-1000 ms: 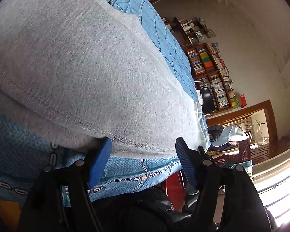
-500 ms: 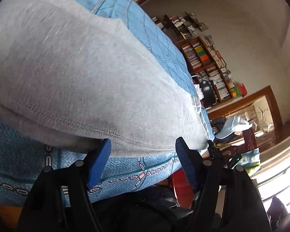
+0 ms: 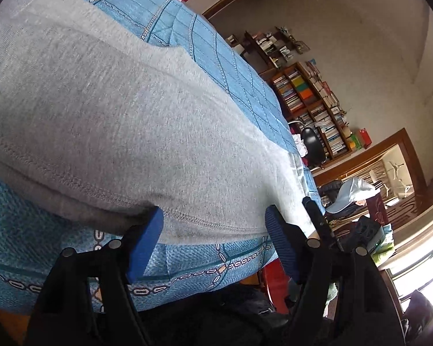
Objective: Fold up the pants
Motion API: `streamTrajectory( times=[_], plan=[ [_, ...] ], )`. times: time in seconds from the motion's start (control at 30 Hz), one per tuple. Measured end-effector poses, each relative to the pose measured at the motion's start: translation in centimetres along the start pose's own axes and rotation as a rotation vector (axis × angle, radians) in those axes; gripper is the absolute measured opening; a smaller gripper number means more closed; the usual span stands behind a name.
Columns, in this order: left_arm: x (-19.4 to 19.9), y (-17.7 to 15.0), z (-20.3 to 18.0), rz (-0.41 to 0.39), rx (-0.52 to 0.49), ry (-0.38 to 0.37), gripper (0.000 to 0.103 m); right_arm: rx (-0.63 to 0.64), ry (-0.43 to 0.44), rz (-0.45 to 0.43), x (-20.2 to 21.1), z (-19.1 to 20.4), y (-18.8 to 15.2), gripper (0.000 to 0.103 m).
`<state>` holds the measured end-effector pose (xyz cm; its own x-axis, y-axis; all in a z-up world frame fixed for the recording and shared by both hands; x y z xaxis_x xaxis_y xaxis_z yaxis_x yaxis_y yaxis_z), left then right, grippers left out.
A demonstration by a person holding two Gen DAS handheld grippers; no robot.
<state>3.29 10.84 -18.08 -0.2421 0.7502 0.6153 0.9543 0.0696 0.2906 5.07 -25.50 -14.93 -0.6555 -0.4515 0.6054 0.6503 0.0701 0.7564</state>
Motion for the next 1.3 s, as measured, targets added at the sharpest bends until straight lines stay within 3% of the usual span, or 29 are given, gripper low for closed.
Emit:
streamTrajectory(
  times=[0.1,0.2,0.5,0.6,0.67,0.77,0.97,1.07,1.3],
  plan=[
    [0.0,0.1,0.6,-0.010,0.022,-0.017,0.076,0.213,0.076,0.083,-3.2,5.1,0.0,0.043],
    [-0.1,0.2,1.2,-0.015,0.034,-0.031,0.076,0.356,0.086,0.127,-5.5,8.3,-0.5,0.043],
    [0.7,0.8,1.8,-0.044,0.041,-0.061,0.079,0.508,0.022,0.202,-10.1,11.4,-1.5,0.043],
    [0.8,1.1,1.6,-0.050,0.035,-0.063,0.080,0.508,0.018,0.204,-10.5,11.3,-1.4,0.041],
    [0.9,1.2,1.5,-0.051,0.033,-0.061,0.080,0.491,0.036,0.211,-10.5,11.2,-1.2,0.022],
    [1.3,1.5,1.4,-0.060,0.031,-0.054,0.080,0.444,0.084,0.220,-10.1,10.8,-0.5,0.010],
    [2.7,2.2,-0.5,-0.119,-0.043,0.015,0.080,0.391,0.192,0.222,-7.3,10.2,-0.4,0.009],
    [2.3,2.8,-1.7,-0.123,-0.094,0.033,0.080,0.374,0.201,0.254,-7.7,10.1,-1.0,0.007],
    [-2.8,3.9,-0.9,-0.017,-0.160,0.161,0.080,0.328,0.240,0.277,-7.7,9.2,-1.4,0.012]
  ],
)
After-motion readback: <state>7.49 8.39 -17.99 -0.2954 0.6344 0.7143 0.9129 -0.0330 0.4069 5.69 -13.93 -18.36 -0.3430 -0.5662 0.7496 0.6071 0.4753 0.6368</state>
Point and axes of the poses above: each gripper's, at about its wrist camera, not at the fingertips, and x roughly against the way its jaws point, z to its left, y to its top, the point moved 1 cm from there along -x, roughly the way its jaws point, and after that the axes turned 13 degrees about z, right-handed, at the moved point
